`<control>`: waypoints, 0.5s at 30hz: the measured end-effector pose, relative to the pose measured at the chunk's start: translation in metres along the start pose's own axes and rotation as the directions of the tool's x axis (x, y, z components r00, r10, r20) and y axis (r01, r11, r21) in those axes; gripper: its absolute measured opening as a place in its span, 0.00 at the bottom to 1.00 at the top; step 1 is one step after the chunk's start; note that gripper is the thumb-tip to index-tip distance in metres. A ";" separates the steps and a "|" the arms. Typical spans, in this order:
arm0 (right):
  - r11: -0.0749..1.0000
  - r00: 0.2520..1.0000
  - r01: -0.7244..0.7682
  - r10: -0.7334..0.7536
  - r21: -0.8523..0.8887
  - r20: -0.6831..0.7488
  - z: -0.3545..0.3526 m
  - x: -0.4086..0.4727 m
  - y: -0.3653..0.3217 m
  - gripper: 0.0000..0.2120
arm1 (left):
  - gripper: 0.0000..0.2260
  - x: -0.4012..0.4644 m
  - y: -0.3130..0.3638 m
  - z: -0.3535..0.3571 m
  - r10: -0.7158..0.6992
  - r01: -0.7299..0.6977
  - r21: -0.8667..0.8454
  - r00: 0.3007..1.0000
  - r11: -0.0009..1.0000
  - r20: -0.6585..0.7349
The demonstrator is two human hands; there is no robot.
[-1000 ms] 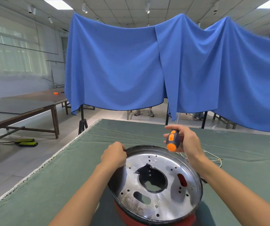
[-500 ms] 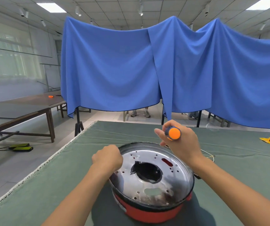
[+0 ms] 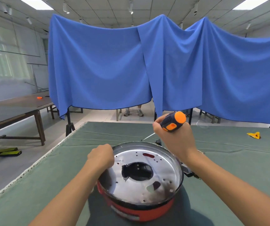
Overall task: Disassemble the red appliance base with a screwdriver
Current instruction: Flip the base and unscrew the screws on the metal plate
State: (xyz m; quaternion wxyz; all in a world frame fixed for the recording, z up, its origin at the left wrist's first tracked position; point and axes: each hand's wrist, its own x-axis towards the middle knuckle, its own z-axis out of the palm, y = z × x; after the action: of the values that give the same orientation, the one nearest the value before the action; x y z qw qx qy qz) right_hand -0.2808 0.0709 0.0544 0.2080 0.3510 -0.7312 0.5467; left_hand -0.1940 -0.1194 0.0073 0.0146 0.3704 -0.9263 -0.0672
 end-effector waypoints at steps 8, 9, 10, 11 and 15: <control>1.000 0.996 -0.014 0.013 -0.009 -0.084 0.012 -0.001 0.007 0.21 | 0.03 0.003 0.003 -0.004 0.050 -0.059 -0.051 0.986 0.997 -0.161; 1.000 0.995 0.011 -0.014 -0.028 -0.104 0.010 0.000 0.007 0.22 | 0.06 0.010 0.006 0.000 0.072 -0.092 -0.111 0.982 0.990 -0.176; 0.999 0.992 0.029 -0.034 -0.042 -0.118 0.007 0.001 0.008 0.22 | 0.11 0.014 0.010 0.005 0.091 -0.120 -0.169 0.981 0.978 -0.169; 0.998 0.991 0.037 -0.044 -0.053 -0.129 0.004 0.003 0.010 0.22 | 0.14 0.017 0.012 0.009 0.109 -0.143 -0.219 0.981 0.965 -0.160; 0.997 0.986 0.054 -0.062 -0.052 -0.154 -0.009 0.011 0.015 0.21 | 0.20 0.020 0.010 0.013 0.122 -0.176 -0.305 0.974 0.936 -0.189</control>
State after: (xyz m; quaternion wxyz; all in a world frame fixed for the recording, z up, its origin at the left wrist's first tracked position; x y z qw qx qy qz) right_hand -0.2999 0.0786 0.0544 0.2888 0.3233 -0.7151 0.5484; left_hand -0.2167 -0.1247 -0.0044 0.1572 0.2959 -0.9241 -0.1837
